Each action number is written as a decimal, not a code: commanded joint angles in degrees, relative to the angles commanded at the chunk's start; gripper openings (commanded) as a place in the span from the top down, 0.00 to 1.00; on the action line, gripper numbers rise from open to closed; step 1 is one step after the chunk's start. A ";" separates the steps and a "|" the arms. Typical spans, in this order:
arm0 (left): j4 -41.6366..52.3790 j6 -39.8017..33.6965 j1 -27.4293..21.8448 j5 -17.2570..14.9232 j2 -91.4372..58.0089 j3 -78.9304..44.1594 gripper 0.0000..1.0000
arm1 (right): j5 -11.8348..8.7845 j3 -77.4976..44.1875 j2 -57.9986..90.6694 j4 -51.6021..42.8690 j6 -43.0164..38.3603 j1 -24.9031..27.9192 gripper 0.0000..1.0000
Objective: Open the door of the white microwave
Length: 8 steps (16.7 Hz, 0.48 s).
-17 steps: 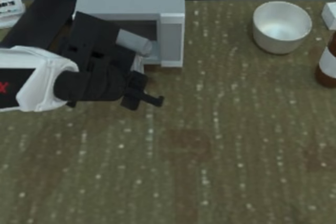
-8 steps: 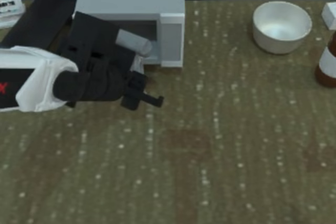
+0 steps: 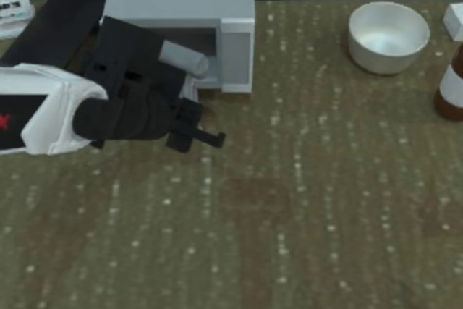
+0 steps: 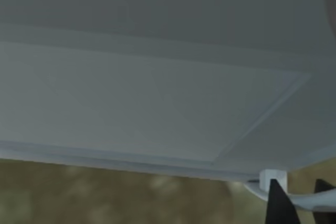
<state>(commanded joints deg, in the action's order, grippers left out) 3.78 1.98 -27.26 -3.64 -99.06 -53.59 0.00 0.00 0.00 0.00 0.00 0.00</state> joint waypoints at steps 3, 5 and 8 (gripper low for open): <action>0.00 0.00 0.00 0.00 0.00 0.00 1.00 | 0.00 0.00 0.00 0.00 0.00 0.00 0.00; 0.04 -0.32 -0.43 -0.45 -0.06 -0.11 1.00 | 0.00 0.00 0.00 0.00 0.00 0.00 0.00; 0.15 0.87 0.15 -1.19 0.32 0.46 1.00 | 0.00 0.00 0.00 0.00 0.00 0.00 0.00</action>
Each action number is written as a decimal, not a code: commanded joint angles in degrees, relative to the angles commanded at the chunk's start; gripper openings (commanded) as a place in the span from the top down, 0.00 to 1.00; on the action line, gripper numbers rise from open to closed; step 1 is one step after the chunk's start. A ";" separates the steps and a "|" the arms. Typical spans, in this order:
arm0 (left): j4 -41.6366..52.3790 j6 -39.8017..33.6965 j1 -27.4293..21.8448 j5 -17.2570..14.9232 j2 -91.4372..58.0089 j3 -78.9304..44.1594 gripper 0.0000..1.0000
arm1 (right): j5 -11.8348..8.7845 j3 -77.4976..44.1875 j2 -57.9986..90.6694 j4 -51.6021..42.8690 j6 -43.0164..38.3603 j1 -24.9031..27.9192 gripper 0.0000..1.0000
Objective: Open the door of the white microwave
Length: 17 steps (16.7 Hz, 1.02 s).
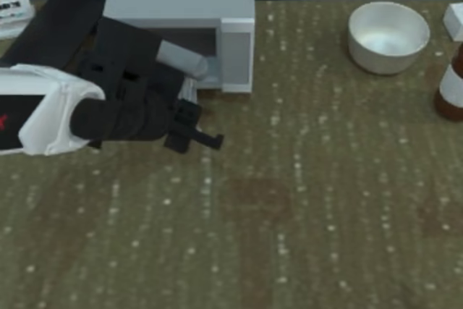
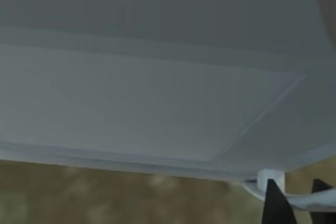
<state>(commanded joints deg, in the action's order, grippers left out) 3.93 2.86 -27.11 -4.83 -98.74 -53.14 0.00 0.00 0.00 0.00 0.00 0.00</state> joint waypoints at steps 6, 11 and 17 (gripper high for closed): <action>0.03 2.81 1.47 -1.95 1.06 1.10 1.00 | 0.00 0.00 0.00 0.00 0.00 0.00 0.00; 0.03 2.81 1.47 -1.95 1.06 1.10 1.00 | 0.00 0.00 0.00 0.00 0.00 0.00 0.00; 0.03 2.81 1.47 -1.95 1.06 1.10 1.00 | 0.00 0.00 0.00 0.00 0.00 0.00 0.00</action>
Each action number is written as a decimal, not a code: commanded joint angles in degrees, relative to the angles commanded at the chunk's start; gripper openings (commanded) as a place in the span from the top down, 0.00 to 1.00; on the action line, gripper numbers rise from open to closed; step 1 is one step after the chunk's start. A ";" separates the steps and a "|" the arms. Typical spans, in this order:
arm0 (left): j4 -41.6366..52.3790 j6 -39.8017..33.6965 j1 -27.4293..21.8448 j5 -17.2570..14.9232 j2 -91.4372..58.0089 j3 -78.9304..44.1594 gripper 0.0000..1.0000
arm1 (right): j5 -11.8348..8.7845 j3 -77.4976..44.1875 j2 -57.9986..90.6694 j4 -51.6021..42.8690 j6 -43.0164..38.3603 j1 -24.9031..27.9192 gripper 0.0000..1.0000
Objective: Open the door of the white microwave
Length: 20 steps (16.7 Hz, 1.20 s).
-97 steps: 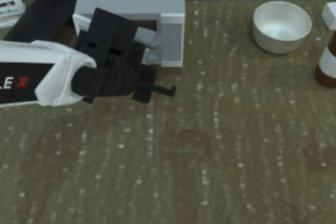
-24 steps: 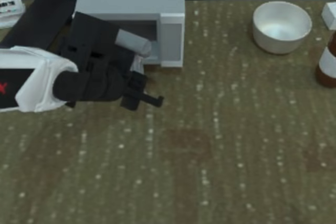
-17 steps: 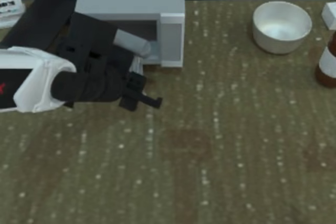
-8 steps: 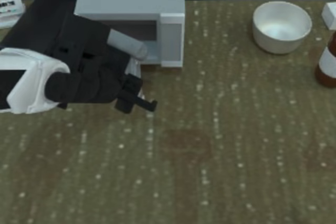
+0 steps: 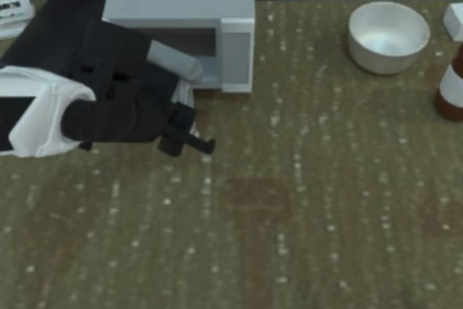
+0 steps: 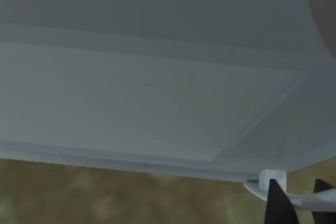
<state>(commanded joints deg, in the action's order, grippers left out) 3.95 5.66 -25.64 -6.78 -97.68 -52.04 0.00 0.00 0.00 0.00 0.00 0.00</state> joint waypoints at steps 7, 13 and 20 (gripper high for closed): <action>0.00 0.00 0.00 0.00 0.00 0.00 1.00 | 0.00 0.00 0.00 0.00 0.00 0.00 0.00; 0.00 0.00 0.00 0.00 0.00 0.00 1.00 | 0.00 0.00 0.00 0.00 0.00 0.00 0.00; 0.31 2.73 1.15 -2.47 0.99 0.85 1.00 | 0.00 0.00 0.00 0.00 0.00 0.00 0.00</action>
<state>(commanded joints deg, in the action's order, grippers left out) 4.26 8.40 -24.49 -9.25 -96.69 -51.19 0.00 0.00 0.00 0.00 0.00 0.00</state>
